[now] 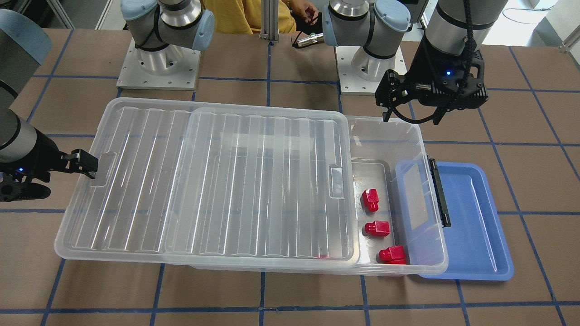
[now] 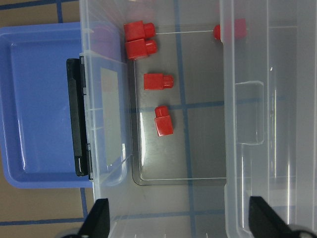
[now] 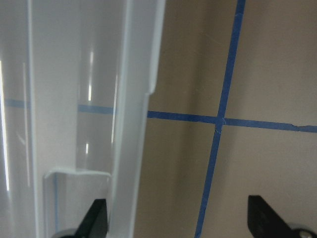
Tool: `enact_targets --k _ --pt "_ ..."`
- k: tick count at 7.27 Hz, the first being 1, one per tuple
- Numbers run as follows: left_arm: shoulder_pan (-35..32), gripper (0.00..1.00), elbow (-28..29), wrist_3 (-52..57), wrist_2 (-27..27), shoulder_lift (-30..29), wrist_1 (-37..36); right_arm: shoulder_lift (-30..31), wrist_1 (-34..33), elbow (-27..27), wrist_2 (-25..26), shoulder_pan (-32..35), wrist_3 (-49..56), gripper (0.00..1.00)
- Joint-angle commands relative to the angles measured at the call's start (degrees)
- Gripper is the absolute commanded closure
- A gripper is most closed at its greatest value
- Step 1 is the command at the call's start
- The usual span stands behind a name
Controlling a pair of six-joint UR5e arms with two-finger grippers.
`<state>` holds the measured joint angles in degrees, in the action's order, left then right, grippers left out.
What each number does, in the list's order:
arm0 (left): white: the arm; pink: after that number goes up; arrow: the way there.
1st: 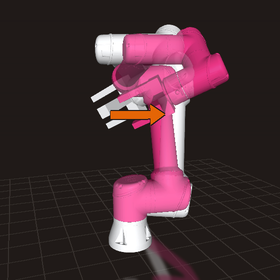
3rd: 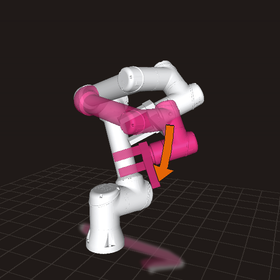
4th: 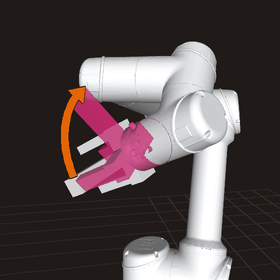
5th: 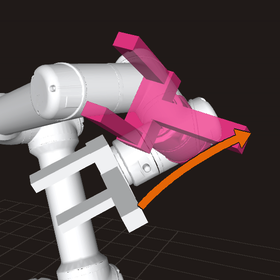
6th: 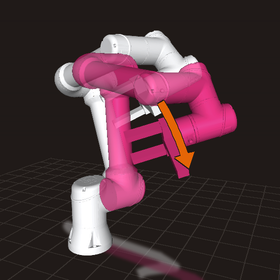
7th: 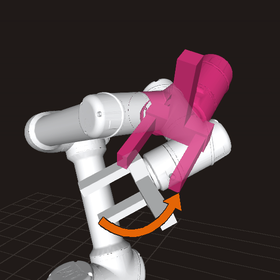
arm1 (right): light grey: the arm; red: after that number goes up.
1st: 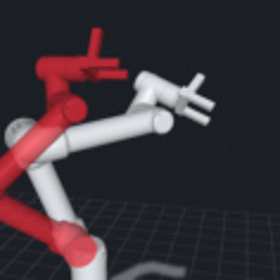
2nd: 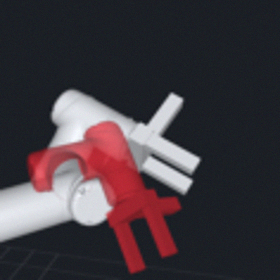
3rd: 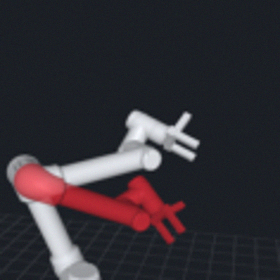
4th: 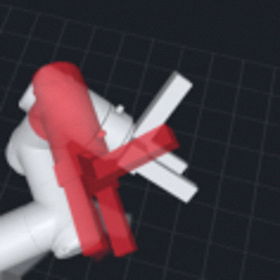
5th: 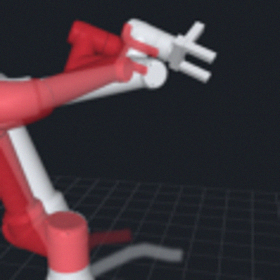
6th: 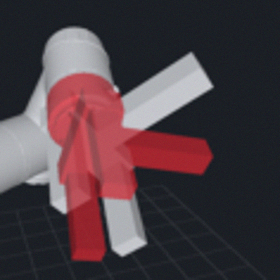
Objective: Place red block in blue tray from box
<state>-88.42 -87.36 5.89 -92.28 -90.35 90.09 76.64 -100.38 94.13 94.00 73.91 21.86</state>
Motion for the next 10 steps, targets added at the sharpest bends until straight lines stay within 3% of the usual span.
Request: enact_targets --k 1,5,9,10 --pt "0.0 0.0 0.0 0.0 0.0 0.0 0.0 0.0 -0.08 0.26 0.39 -0.7 0.12 0.0" --pt "0.0 0.0 0.0 0.0 0.0 0.0 0.0 0.96 0.53 -0.79 -0.48 -0.53 -0.58 0.0" --pt "-0.44 0.0 -1.39 -0.53 0.0 -1.31 -0.17 11.14 6.58 -0.88 -2.85 1.23 -5.14 0.0" --pt "-0.44 0.0 -2.89 -0.35 0.09 -2.28 -3.13 12.12 6.69 -0.88 -2.86 2.45 -7.42 0.0"
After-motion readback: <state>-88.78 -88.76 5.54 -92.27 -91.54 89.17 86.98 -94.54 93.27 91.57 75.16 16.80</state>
